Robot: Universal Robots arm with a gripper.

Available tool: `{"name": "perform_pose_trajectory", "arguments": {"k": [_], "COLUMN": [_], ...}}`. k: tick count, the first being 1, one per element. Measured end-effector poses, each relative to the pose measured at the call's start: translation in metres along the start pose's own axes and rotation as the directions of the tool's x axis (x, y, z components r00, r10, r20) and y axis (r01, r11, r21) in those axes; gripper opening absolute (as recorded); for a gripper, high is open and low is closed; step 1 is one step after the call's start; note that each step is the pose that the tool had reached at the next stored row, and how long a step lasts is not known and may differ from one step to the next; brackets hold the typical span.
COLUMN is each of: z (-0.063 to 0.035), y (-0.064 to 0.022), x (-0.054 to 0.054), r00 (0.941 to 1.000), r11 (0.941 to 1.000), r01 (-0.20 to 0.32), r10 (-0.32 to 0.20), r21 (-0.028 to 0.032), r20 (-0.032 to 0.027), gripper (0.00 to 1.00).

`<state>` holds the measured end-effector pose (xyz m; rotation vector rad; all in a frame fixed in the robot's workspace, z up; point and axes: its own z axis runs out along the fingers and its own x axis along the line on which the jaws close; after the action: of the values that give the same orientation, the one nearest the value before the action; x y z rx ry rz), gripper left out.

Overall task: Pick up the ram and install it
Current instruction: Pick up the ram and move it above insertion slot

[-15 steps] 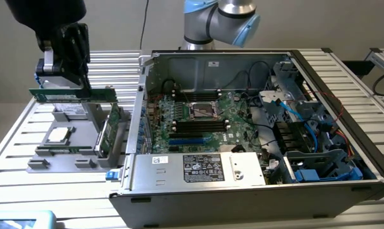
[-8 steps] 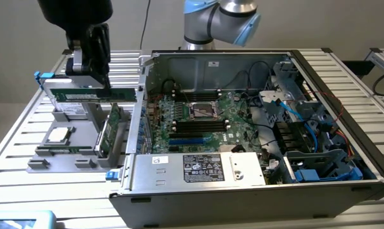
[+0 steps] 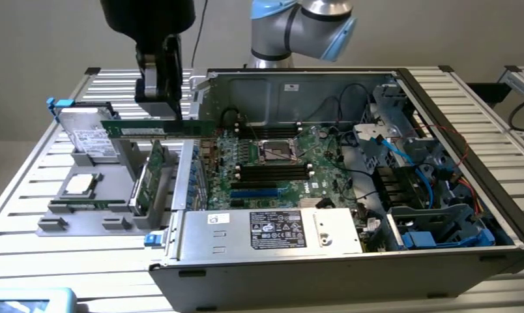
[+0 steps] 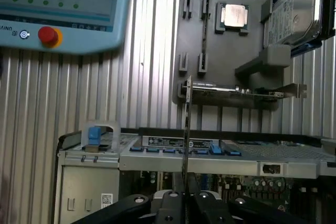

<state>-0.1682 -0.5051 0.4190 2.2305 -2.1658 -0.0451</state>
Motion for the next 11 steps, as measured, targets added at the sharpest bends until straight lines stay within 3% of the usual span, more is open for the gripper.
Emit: {"name": "perform_pose_trajectory", "arguments": {"k": [11], "z": [0.0034], "y": [-0.0506], "x": [-0.005], "r00": [1.0000], "r11": [1.0000], "r01": [0.000], "r10": [0.000], "r21": [0.0000], "r20": [-0.0013], "gripper": [0.13]}}
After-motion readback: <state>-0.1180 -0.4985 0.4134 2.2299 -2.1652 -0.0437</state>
